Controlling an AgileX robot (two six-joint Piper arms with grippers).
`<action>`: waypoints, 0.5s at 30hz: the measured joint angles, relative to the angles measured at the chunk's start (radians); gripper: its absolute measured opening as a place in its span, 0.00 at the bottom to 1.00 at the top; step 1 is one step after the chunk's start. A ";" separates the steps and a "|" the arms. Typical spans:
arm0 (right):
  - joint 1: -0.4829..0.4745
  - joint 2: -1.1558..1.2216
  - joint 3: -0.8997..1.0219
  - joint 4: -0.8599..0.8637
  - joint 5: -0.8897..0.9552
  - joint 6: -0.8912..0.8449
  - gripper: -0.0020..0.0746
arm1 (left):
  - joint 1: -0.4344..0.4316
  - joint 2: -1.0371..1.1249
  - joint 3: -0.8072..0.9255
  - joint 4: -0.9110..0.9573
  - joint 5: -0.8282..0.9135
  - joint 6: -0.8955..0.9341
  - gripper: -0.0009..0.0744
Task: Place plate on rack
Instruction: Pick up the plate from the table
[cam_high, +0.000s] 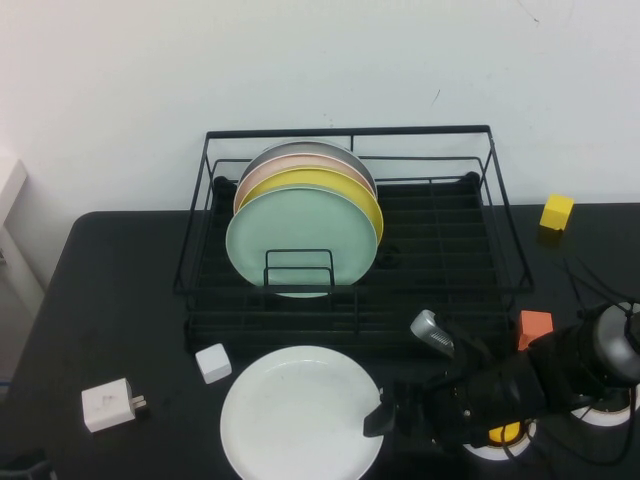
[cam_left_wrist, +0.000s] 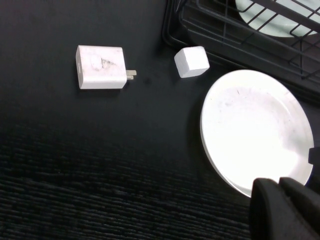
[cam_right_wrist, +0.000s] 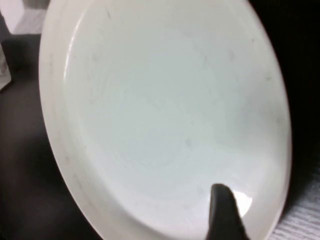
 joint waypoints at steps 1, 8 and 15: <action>0.000 0.002 -0.001 0.000 0.000 0.000 0.55 | 0.000 0.000 0.000 -0.002 0.000 0.000 0.01; 0.000 0.015 -0.010 0.002 0.014 -0.006 0.53 | 0.000 0.000 0.000 -0.002 -0.006 0.000 0.01; 0.000 0.026 -0.023 0.003 0.022 -0.006 0.42 | 0.000 0.000 0.000 -0.006 -0.008 0.000 0.01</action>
